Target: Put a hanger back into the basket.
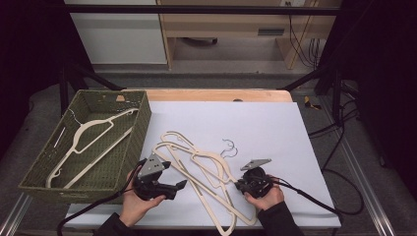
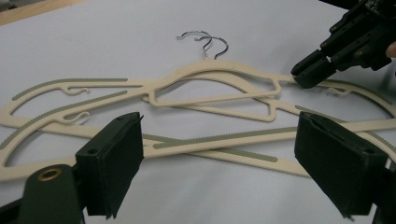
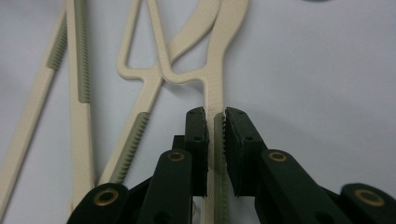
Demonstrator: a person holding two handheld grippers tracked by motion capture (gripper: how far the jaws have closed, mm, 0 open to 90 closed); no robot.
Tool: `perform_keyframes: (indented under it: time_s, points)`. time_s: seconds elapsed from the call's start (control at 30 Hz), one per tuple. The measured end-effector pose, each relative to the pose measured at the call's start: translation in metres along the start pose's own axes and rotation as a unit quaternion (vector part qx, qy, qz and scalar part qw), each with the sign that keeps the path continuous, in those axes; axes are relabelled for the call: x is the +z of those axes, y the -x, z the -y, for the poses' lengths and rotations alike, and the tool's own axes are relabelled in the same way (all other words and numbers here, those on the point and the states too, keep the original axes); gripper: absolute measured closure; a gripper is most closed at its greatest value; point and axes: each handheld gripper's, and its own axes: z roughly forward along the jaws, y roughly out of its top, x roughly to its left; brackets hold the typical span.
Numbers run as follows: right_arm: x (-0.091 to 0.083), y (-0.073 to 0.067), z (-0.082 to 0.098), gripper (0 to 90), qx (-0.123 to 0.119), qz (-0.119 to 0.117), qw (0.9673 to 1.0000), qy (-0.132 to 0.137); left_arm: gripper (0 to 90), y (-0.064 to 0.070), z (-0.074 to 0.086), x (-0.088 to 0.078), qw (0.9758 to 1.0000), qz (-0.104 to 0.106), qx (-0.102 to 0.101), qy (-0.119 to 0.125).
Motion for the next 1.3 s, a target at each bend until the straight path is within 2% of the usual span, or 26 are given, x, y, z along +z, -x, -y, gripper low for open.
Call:
perform_keyframes:
  time_s: [0.03, 0.13, 0.23, 0.3, 0.4, 0.47, 0.5, 0.57, 0.6, 0.63, 0.7, 0.77, 0.87, 0.93, 1.03, 1.1, 1.27, 1.3]
  points:
    - [-0.002, 0.001, 0.000, 80.4, -0.013, -0.004, 0.9999, 0.006, 15.6, 0.000, 0.000, 0.000, 1.0000, 0.000, -0.001, 0.000]
    - [-0.007, 0.001, 0.000, 80.4, -0.017, -0.012, 0.9996, 0.021, 15.6, -0.002, -0.002, -0.001, 1.0000, 0.003, -0.005, 0.003]
    - [-0.017, -0.001, -0.001, 80.4, -0.044, -0.029, 0.9974, 0.049, 16.8, -0.006, -0.005, -0.003, 0.9998, 0.011, -0.013, 0.011]
    - [-0.019, -0.002, -0.002, 80.4, -0.046, -0.034, 0.9968, 0.055, 17.3, -0.009, -0.008, -0.005, 0.9996, 0.012, -0.018, 0.019]
    - [-0.024, -0.006, -0.003, 80.6, -0.068, -0.040, 0.9943, 0.071, 18.8, -0.012, -0.013, -0.008, 0.9992, 0.014, -0.026, 0.027]
    - [-0.026, -0.011, -0.004, 80.8, -0.071, -0.045, 0.9935, 0.076, 18.6, -0.009, -0.019, -0.006, 0.9996, 0.001, -0.016, 0.024]
    - [-0.026, -0.012, -0.005, 80.9, -0.080, -0.050, 0.9922, 0.081, 18.7, -0.007, -0.023, -0.004, 0.9994, 0.006, -0.015, 0.031]
    - [-0.027, -0.014, -0.005, 81.6, -0.084, -0.053, 0.9917, 0.081, 20.3, -0.004, -0.029, 0.003, 0.9983, 0.024, -0.027, 0.047]
    - [-0.027, -0.015, -0.005, 81.9, -0.083, -0.056, 0.9916, 0.082, 21.5, -0.003, -0.032, 0.009, 0.9980, 0.029, -0.031, 0.047]
    - [-0.029, -0.015, -0.005, 82.1, -0.088, -0.065, 0.9901, 0.088, 22.1, -0.001, -0.034, 0.015, 0.9982, 0.029, -0.036, 0.039]
    - [-0.031, -0.016, -0.005, 82.4, -0.089, -0.071, 0.9890, 0.094, 22.9, 0.002, -0.039, 0.027, 0.9992, 0.013, -0.024, 0.028]
    - [-0.032, -0.016, -0.005, 82.4, -0.091, -0.077, 0.9884, 0.095, 25.5, 0.004, -0.044, 0.035, 0.9993, 0.000, -0.019, 0.033]
    - [-0.032, -0.016, -0.005, 82.4, -0.092, -0.079, 0.9879, 0.097, 29.7, 0.002, -0.051, 0.044, 0.9989, -0.001, -0.029, 0.036]
    - [-0.033, -0.017, -0.005, 82.4, -0.093, -0.082, 0.9876, 0.095, 35.6, -0.001, -0.055, 0.049, 0.9986, 0.000, -0.037, 0.038]
    - [-0.033, -0.018, -0.004, 82.4, -0.090, -0.084, 0.9877, 0.097, 42.8, -0.004, -0.057, 0.057, 0.9983, -0.006, -0.045, 0.038]
    - [-0.033, -0.017, -0.004, 82.4, -0.094, -0.086, 0.9873, 0.095, 46.3, -0.006, -0.058, 0.063, 0.9982, -0.002, -0.049, 0.034]
    - [-0.034, -0.017, -0.005, 82.5, -0.097, -0.092, 0.9863, 0.097, 59.5, -0.005, -0.062, 0.078, 0.9986, 0.000, -0.047, 0.025]
    - [-0.035, -0.017, -0.005, 82.5, -0.097, -0.092, 0.9863, 0.097, 61.5, -0.006, -0.064, 0.081, 0.9989, -0.001, -0.041, 0.022]
